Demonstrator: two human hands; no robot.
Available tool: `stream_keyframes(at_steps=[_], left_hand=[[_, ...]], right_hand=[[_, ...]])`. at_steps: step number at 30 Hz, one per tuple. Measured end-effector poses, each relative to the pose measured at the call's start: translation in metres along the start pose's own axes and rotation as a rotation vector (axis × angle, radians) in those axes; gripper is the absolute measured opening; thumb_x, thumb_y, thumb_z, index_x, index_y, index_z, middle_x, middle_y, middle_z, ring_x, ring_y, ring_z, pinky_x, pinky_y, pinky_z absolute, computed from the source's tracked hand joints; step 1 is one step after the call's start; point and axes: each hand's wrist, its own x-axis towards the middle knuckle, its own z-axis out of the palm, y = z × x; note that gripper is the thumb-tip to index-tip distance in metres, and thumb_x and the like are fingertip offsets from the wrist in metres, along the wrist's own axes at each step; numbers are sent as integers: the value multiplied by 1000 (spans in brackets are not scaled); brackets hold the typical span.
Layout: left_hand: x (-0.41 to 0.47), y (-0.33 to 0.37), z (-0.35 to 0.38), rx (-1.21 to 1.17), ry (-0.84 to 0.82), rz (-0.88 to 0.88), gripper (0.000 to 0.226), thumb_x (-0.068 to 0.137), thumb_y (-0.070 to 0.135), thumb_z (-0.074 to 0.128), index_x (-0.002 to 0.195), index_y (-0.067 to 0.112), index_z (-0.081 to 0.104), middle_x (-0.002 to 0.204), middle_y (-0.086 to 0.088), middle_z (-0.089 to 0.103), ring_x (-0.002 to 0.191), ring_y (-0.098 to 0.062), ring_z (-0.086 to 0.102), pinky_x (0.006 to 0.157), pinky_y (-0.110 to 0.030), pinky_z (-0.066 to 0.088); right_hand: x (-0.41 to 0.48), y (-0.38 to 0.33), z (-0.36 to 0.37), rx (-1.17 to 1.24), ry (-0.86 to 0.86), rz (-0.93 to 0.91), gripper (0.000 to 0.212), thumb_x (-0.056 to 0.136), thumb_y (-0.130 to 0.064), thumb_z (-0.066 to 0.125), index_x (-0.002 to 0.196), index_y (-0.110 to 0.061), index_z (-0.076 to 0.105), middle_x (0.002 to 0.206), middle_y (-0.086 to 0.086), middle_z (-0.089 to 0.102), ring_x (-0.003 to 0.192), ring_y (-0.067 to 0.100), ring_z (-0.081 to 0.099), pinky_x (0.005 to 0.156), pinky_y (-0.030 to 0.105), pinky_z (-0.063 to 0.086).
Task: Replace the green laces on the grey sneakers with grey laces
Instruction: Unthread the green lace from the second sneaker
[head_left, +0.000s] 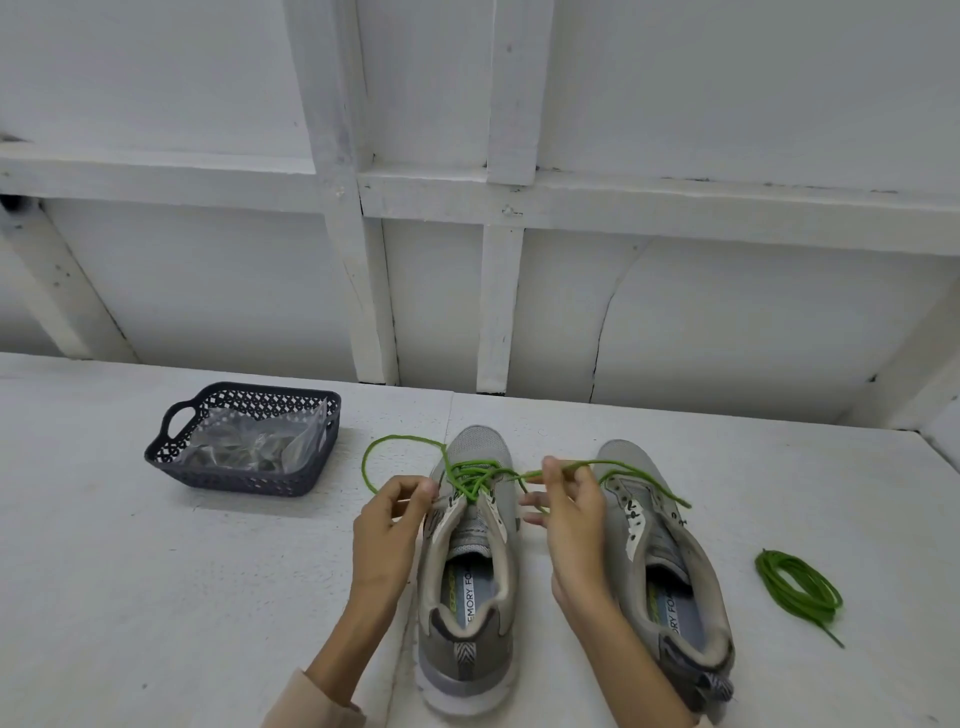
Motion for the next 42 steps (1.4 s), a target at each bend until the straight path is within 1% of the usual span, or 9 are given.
stream_keyframes(at_steps=[4,8,14,19,23,26,32,37,42], left_hand=[[3,0,-2,63,-101,-51,11,89,25,69,82,20,75,80,7,73,77,-4,64,72,-23,47],[13,4,-1,196,-177,-52,8,86,31,72,82,26,77,80,10,74,78,-7,66,77,-27,50],[27,15,-6,431,-267,44,6,82,35,76,83,40,74,84,19,73,70,0,65,74,-25,50],[34,21,-2,495,-357,140,26,82,21,77,79,45,69,86,14,73,76,-6,66,77,-31,54],[38,26,-2,621,-372,146,16,82,27,76,75,40,69,80,11,74,71,2,66,66,-16,48],[40,32,-1,699,-390,172,10,82,29,76,74,35,73,73,11,73,66,3,65,67,-18,48],[48,31,-7,616,-465,109,13,78,27,80,72,34,72,71,9,73,63,-3,67,73,-34,58],[44,34,-2,743,-425,130,11,83,32,73,73,29,71,67,14,69,69,-1,66,68,-25,47],[42,33,11,920,-340,185,18,93,30,52,87,17,63,85,5,68,79,-16,62,68,-30,34]], right_hand=[[2,-4,-3,-111,-113,118,36,97,-38,53,83,-7,65,72,0,62,60,9,52,50,21,42],[2,-6,-6,-295,-343,81,12,86,-24,72,88,-14,76,59,-15,62,56,-2,50,57,14,39],[16,-13,3,-639,-375,-22,12,75,-36,77,64,-41,73,71,-12,70,71,8,63,77,38,53],[20,-21,10,-895,-382,-90,14,78,-35,73,65,-32,69,72,-8,69,74,12,62,72,32,50],[17,-21,16,-1017,-389,-112,12,83,-31,62,79,-21,69,84,-6,69,81,16,63,69,29,46],[18,-18,20,-1013,-436,-106,16,87,-27,56,79,-14,63,82,-2,67,78,19,60,67,32,43],[21,-12,9,-520,-453,56,22,91,-15,62,69,-11,62,64,0,54,66,16,47,63,30,37],[21,-19,5,-621,-477,-11,21,82,-21,74,63,-26,67,57,-12,63,58,2,54,61,22,45],[21,-18,13,-887,-456,-102,11,89,-24,59,79,-20,61,85,-2,67,82,17,62,75,33,47]])
